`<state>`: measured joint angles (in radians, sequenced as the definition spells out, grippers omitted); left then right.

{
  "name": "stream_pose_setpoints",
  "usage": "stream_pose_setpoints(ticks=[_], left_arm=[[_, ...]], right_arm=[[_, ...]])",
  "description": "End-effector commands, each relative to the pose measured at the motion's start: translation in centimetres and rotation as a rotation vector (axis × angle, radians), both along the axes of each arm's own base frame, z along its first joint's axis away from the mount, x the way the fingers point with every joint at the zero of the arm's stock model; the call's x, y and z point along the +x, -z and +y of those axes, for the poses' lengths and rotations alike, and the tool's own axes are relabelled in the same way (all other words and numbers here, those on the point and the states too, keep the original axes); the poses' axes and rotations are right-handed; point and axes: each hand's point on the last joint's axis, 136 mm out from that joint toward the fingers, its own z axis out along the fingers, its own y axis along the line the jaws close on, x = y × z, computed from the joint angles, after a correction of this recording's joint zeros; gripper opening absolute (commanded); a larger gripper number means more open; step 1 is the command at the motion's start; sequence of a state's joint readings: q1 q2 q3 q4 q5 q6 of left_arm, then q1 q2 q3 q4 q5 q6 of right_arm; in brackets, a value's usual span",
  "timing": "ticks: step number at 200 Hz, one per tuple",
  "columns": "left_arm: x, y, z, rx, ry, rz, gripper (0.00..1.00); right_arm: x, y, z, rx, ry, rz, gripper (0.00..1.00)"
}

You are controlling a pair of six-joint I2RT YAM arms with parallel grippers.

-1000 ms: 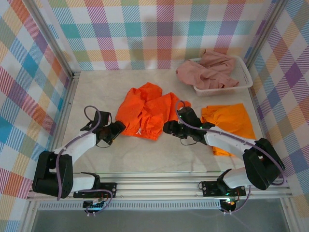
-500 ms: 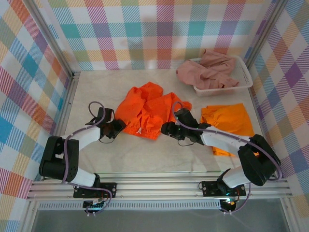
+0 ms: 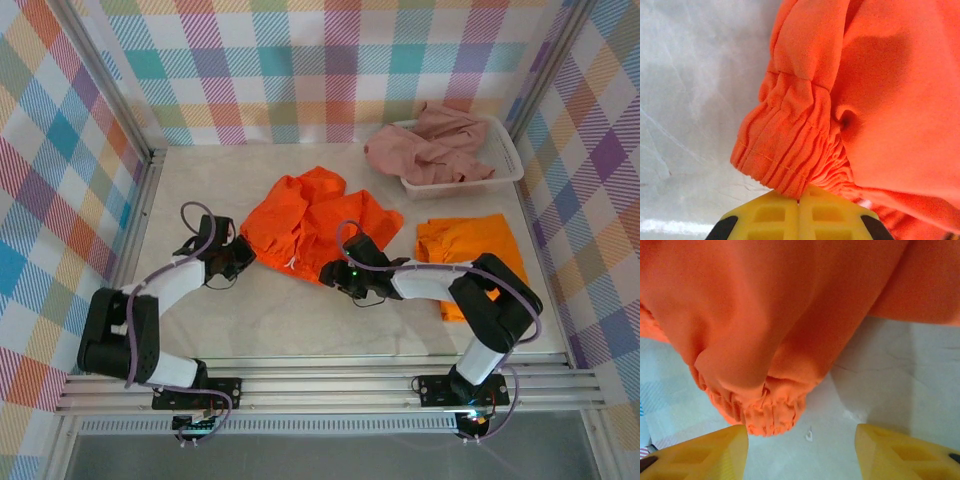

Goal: Fold and stack the shorts

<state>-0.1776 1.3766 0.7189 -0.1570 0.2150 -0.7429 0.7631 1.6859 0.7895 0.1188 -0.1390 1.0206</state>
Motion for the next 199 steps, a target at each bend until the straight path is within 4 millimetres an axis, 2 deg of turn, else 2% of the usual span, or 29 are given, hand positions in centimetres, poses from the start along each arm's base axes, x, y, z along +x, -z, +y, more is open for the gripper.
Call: stream_pose_setpoints(ticks=[1, 35, 65, 72, 97, 121, 133, 160, 180, 199], left_arm=[[0.2, -3.8, 0.9, 0.016, -0.018, -0.088, 0.00], [-0.7, -5.8, 0.7, -0.009, -0.011, -0.126, 0.00], [-0.9, -7.6, 0.6, -0.023, -0.010, -0.168, 0.00], [-1.5, -7.6, 0.8, -0.017, -0.010, -0.149, 0.00], [-1.8, -9.5, 1.1, 0.000, -0.013, -0.188, 0.00], [-2.0, -11.8, 2.1, 0.055, -0.022, -0.238, 0.00], [-2.1, -13.2, 2.6, 0.087, -0.028, -0.266, 0.00], [-2.1, -17.3, 3.8, 0.153, -0.040, -0.346, 0.00], [-1.9, -20.5, 4.6, 0.207, -0.054, -0.406, 0.00], [-2.0, -24.4, 5.7, 0.262, -0.080, -0.476, 0.00]], right_arm=[[1.6, -1.8, 2.5, 0.112, 0.015, -0.032, 0.60], [2.3, -1.3, 3.7, 0.148, 0.026, -0.020, 0.59], [3.1, -0.6, 4.2, 0.145, 0.044, -0.015, 0.49], [3.3, -0.5, 4.3, 0.137, 0.043, -0.018, 0.44], [4.1, -0.2, 4.1, 0.069, 0.029, -0.033, 0.21], [5.8, -1.5, 3.4, 0.008, 0.000, -0.064, 0.05], [7.3, -2.8, 3.1, -0.019, -0.021, -0.093, 0.00], [12.3, -8.1, 3.7, -0.037, -0.107, -0.196, 0.00], [16.6, -13.9, 6.3, 0.031, -0.207, -0.298, 0.00], [19.9, -20.8, 9.6, 0.121, -0.304, -0.444, 0.00]])
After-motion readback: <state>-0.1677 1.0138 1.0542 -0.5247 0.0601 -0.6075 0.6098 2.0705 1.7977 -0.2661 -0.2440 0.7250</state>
